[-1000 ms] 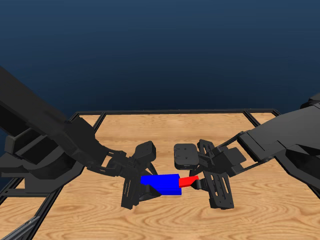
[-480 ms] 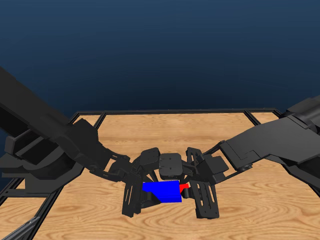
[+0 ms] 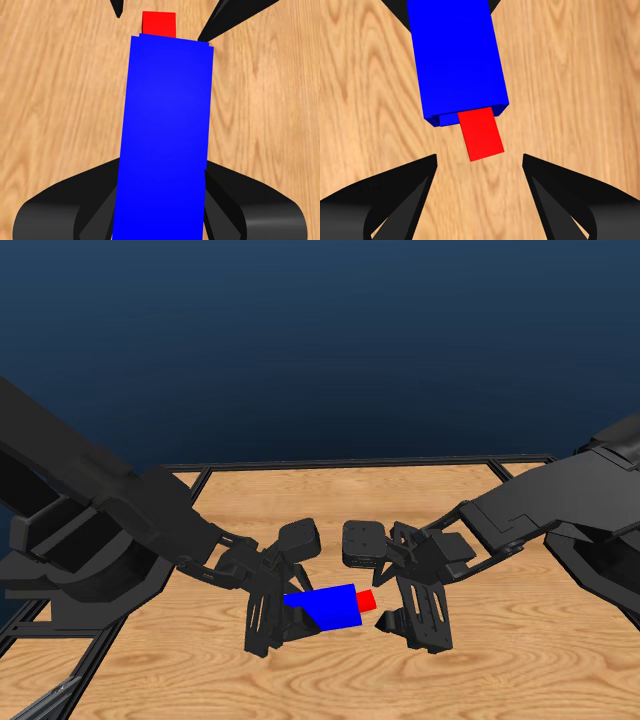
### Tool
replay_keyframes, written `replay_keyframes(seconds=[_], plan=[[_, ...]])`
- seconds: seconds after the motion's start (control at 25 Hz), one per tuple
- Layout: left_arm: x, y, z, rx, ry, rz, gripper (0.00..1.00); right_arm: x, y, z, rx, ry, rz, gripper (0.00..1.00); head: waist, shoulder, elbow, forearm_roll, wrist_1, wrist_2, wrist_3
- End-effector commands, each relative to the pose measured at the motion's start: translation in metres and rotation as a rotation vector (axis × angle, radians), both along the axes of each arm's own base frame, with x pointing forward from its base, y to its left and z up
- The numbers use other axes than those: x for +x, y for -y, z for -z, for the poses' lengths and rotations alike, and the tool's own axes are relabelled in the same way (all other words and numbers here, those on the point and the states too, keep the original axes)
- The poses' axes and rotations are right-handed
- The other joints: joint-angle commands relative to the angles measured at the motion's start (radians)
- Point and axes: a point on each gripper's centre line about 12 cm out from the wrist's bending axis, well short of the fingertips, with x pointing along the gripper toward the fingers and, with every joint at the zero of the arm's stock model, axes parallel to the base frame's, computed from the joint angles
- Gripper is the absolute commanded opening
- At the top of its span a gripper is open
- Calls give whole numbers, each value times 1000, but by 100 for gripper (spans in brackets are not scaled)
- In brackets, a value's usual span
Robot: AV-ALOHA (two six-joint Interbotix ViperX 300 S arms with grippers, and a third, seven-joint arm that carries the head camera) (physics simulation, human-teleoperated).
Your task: Insert peg into socket
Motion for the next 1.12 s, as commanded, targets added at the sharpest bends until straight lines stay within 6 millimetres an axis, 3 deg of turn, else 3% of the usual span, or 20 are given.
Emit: replay_keyframes(seconds=[0.04, 0.08, 0.12, 0.16, 0.2, 0.52, 0.6, 0.84, 1.12], plan=[[-2, -1, -9, -7, 13, 1, 0, 0, -1, -22, 22, 81, 13, 100, 0, -5, -12, 0, -9, -1, 1], [7, -1, -19, -22, 54, -11, 0, -1, 0, -21, 21, 76, 14, 100, 0, -5, -12, 0, -9, -1, 1], [1, -4, -9, -17, 18, -19, 0, 0, -1, -23, 22, 82, 14, 100, 0, -5, -12, 0, -9, -1, 1], [0, -1, -15, -15, 25, -2, 0, -1, -2, -21, 22, 93, 7, 35, 2, -5, -12, 0, -7, -4, -1], [-3, -3, -9, -15, -4, -12, 0, 2, -4, -18, 19, 94, 0, 0, 2, -5, -11, 0, -8, -5, -2], [0, -1, -20, -28, -8, -14, 0, 11, -1, -23, 9, 127, -9, 0, 7, -5, -12, 1, -7, -5, -2], [-3, 0, -11, -21, -19, -5, 0, 20, -1, -22, 13, 150, -15, 0, 11, -4, -13, 2, -6, -6, -4], [-5, 0, -10, -29, -31, -14, 0, 33, -1, -24, 19, 187, -27, 0, 15, -2, -13, 2, -10, -9, -2], [-3, 0, -12, -40, -40, -30, 0, 26, 2, -18, 30, 169, -9, 0, 17, -2, -14, 3, -14, -8, -4]])
